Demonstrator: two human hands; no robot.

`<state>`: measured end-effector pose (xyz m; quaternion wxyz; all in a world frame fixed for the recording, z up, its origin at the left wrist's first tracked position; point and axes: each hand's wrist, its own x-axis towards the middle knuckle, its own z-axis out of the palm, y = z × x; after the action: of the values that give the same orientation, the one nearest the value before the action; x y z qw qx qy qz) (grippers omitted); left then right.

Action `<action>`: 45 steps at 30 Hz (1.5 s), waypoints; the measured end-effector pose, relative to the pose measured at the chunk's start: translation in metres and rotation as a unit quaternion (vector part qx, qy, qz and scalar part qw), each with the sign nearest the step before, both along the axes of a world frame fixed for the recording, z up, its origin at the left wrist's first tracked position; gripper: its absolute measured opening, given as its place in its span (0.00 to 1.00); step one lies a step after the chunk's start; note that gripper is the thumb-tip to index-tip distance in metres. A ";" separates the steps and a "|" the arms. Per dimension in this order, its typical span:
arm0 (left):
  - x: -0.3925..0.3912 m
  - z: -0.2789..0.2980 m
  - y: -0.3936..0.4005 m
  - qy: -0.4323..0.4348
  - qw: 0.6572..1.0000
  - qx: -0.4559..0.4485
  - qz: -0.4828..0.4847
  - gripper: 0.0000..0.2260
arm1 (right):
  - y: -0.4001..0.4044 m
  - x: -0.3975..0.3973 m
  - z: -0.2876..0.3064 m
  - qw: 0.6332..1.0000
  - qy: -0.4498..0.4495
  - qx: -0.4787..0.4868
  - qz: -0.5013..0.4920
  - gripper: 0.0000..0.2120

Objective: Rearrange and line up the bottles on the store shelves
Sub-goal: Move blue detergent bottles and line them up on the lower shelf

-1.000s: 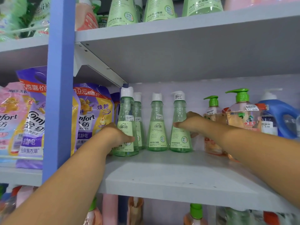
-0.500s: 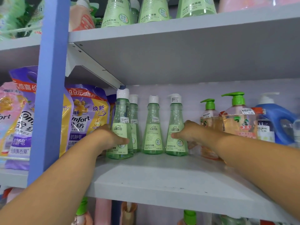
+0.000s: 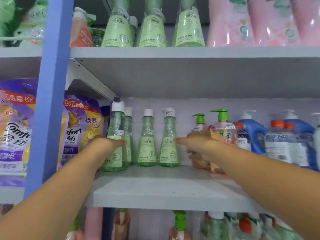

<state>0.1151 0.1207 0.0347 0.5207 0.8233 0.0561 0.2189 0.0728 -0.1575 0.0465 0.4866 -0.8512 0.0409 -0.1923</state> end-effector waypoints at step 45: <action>-0.123 -0.001 -0.230 -0.120 0.986 0.109 -0.044 0.43 | -0.296 -0.085 0.005 0.953 0.020 -0.210 -0.218 0.16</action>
<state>-0.0081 -0.1095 0.0339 0.4404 0.8444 -0.0673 0.2976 -0.0126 -0.4534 0.0516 0.2419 -0.9084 0.1936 -0.2808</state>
